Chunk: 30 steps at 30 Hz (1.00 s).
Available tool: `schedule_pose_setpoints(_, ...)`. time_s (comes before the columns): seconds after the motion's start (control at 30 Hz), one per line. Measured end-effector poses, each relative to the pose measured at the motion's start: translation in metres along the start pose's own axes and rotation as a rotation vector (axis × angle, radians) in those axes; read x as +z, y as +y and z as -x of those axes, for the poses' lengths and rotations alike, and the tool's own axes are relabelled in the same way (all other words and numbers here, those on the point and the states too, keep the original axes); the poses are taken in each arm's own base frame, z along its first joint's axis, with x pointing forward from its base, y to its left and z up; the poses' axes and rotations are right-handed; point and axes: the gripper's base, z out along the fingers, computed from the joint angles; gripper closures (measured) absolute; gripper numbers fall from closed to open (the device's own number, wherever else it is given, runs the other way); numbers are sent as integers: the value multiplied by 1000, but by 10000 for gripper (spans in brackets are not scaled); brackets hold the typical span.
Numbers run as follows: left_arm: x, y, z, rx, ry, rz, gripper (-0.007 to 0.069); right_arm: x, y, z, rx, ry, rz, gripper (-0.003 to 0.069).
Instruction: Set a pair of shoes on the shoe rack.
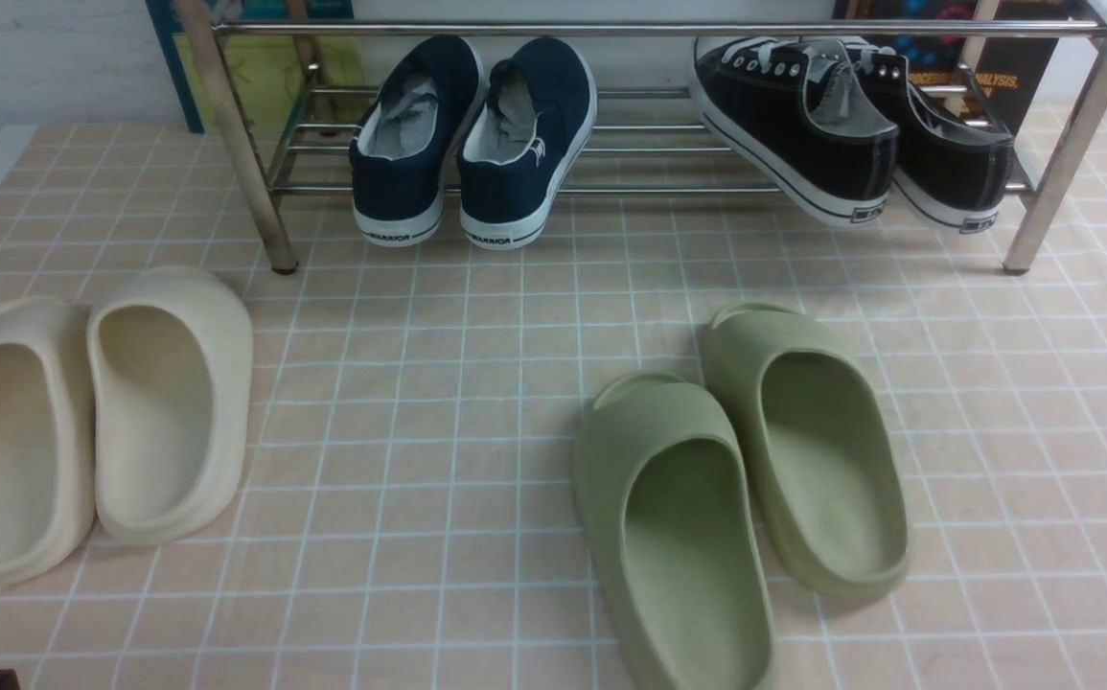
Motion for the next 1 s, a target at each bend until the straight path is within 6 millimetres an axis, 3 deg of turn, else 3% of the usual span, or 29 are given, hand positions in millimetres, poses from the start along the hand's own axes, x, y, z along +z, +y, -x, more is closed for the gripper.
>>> schedule_pose_setpoints(0.2,0,0,0,0,0,0,385,1,-1,2,-36,-30,-4,673)
schedule_pose_setpoints(0.33,0,0,0,0,0,0,385,9,-1,-14,-106,-129,-13,673)
schedule_pose_setpoints(0.5,0,0,0,0,0,0,385,24,-8,-57,24,-222,-109,673)
schedule_pose_setpoints(0.73,0,0,0,0,0,0,385,37,-17,-153,157,-180,-311,673)
schedule_pose_setpoints(0.83,0,0,0,0,0,0,385,37,-20,-180,178,-178,-402,673)
schedule_pose_setpoints(1.0,0,0,0,0,0,0,385,34,-21,-193,201,-141,-469,673)
